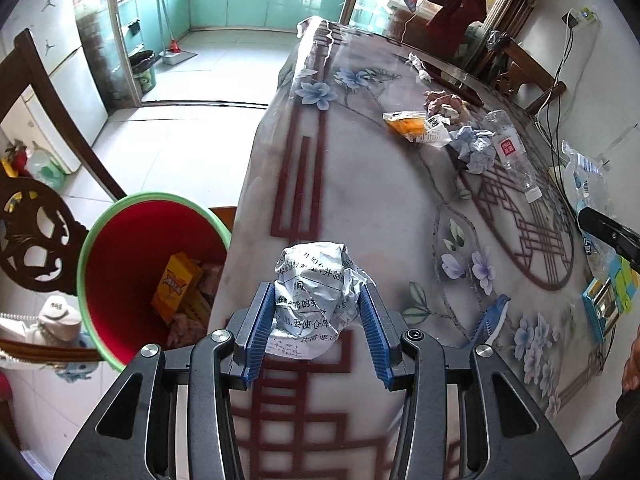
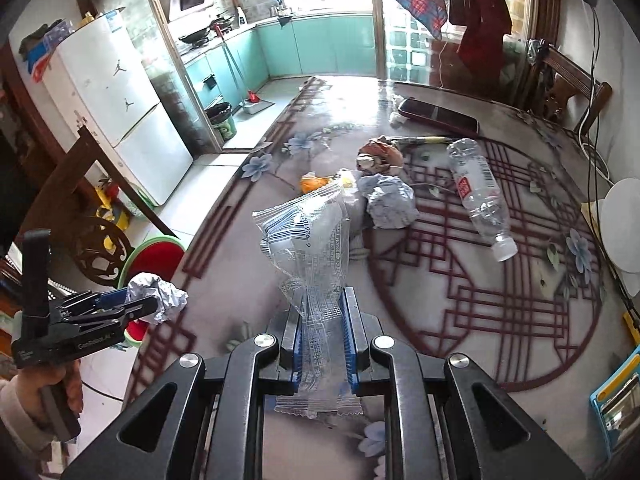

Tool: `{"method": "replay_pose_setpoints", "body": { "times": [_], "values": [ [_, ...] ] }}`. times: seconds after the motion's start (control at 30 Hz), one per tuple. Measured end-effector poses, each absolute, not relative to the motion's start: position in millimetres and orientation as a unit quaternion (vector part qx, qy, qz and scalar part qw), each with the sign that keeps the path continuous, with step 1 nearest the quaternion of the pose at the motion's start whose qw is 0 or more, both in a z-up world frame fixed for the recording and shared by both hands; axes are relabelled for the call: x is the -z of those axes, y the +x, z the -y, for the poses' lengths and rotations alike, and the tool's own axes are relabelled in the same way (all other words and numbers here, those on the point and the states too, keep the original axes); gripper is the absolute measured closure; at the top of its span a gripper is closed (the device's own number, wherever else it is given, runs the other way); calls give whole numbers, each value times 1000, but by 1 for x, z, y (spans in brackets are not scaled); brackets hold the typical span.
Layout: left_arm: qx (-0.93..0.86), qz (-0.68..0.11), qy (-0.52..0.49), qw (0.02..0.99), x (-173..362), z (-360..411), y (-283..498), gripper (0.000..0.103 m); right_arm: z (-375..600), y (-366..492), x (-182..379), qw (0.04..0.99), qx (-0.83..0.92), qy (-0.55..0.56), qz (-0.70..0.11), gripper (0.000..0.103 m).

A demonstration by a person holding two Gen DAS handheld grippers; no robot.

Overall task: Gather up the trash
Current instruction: 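Carry both items over the red bin and open both tools to drop them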

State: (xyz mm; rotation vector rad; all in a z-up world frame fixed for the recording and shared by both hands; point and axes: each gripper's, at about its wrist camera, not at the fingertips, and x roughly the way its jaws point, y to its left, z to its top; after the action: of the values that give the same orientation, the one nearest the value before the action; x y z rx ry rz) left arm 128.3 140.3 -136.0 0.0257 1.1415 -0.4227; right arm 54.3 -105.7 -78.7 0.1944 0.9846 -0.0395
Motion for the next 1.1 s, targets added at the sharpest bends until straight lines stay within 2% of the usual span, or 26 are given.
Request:
{"method": "replay_pose_setpoints", "body": {
  "times": [0.4,1.1],
  "values": [
    [181,-539,3,823,145,-167,150,61,70,74,86,869,-7,96,-485,89],
    [44,-569,-54,819,181,-264,166,61,-82,138,126,826,-210,49,-521,89]
  ]
}}
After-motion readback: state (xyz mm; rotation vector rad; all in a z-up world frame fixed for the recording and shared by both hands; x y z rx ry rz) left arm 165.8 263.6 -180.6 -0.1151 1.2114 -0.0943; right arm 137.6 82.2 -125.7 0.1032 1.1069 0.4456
